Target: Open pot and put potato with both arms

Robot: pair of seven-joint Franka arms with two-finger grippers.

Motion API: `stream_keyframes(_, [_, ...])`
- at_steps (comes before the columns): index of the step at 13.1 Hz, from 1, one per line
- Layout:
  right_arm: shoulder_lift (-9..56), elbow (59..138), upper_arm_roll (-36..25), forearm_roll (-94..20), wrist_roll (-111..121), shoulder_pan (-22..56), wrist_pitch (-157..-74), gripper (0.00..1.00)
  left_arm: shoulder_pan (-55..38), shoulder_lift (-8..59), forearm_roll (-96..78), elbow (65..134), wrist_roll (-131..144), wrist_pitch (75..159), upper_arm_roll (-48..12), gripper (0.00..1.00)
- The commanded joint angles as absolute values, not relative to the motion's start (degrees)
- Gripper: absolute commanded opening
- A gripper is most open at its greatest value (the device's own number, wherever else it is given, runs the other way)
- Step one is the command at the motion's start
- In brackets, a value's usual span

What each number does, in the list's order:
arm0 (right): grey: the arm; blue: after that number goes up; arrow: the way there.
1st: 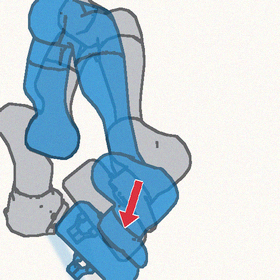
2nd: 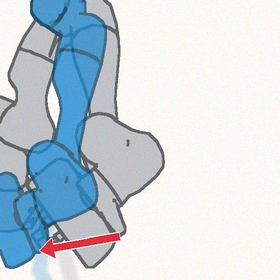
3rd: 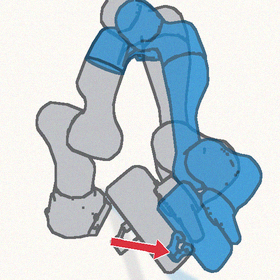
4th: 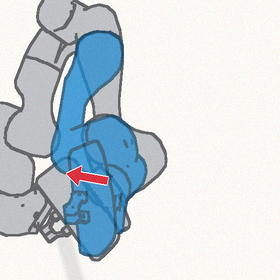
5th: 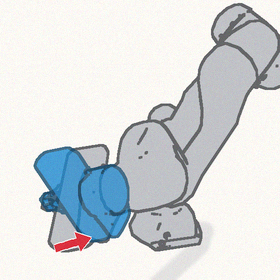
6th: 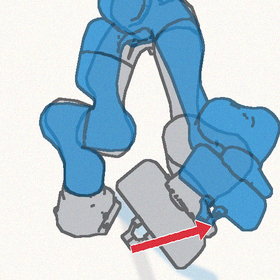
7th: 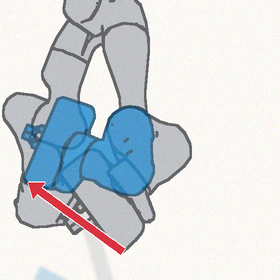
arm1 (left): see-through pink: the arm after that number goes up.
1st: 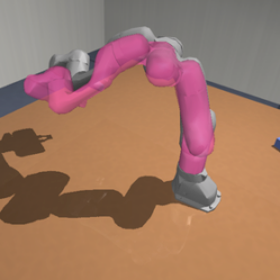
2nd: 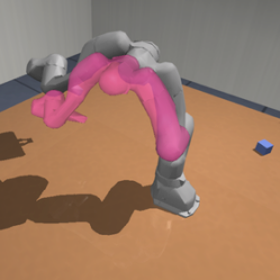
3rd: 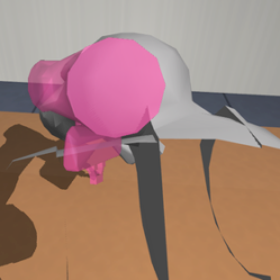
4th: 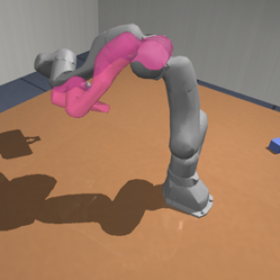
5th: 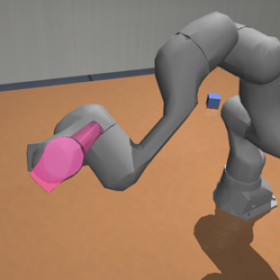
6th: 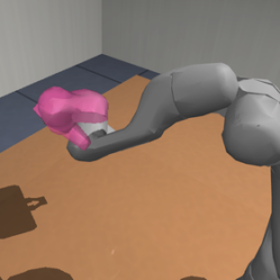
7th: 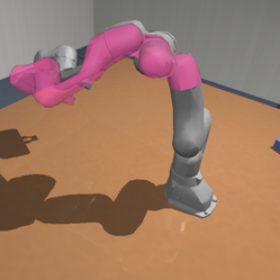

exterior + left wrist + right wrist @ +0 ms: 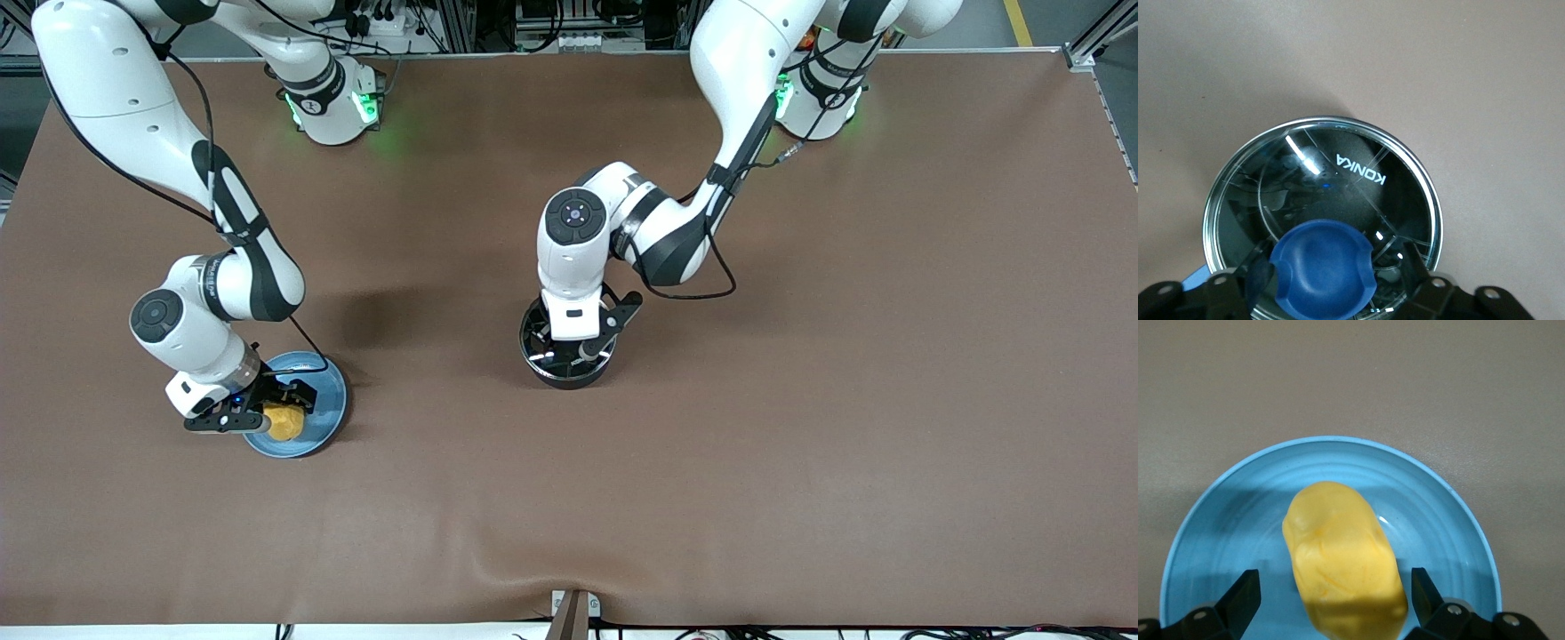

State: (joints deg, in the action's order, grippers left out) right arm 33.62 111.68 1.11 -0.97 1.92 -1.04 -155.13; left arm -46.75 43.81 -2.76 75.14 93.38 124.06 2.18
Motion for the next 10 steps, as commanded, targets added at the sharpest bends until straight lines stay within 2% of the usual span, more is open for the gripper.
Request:
stream_keyframes(1, [34.4, 111.8, 1.5, -1.6, 2.9, -1.3, -157.7, 1.0, -47.3, 45.2, -2.5, 73.7, 94.5, 124.4, 2.7, 0.82])
stream_keyframes(3, [35.5, 111.8, 1.5, -1.6, 2.9, -1.4, -159.3, 1.0, -47.3, 45.2, -2.6, 73.7, 94.5, 124.4, 2.7, 0.75])
stream_keyframes(6, [35.9, 111.8, 1.5, -1.6, 2.8, -1.4, -159.5, 1.0, -47.2, 44.9, -2.7, 73.7, 94.4, 124.1, 2.7, 0.38])
stream_keyframes(8, [35.8, 111.8, 1.5, -1.6, 2.9, -1.4, -159.5, 1.0, -47.1, 44.5, -2.7, 73.7, 94.3, 123.5, 2.7, 0.06])
stream_keyframes(9, [35.8, 111.8, 1.5, -1.6, 2.8, -1.4, -159.5, 0.93, -47.1, 44.3, -2.5, 73.7, 94.0, 122.7, 2.9, 0.0])
stream_keyframes(10, [35.8, 111.8, 1.5, -1.6, 2.8, -1.4, -159.6, 0.82, -47.1, 44.1, -2.3, 73.7, 93.7, 121.4, 3.0, 0.0])
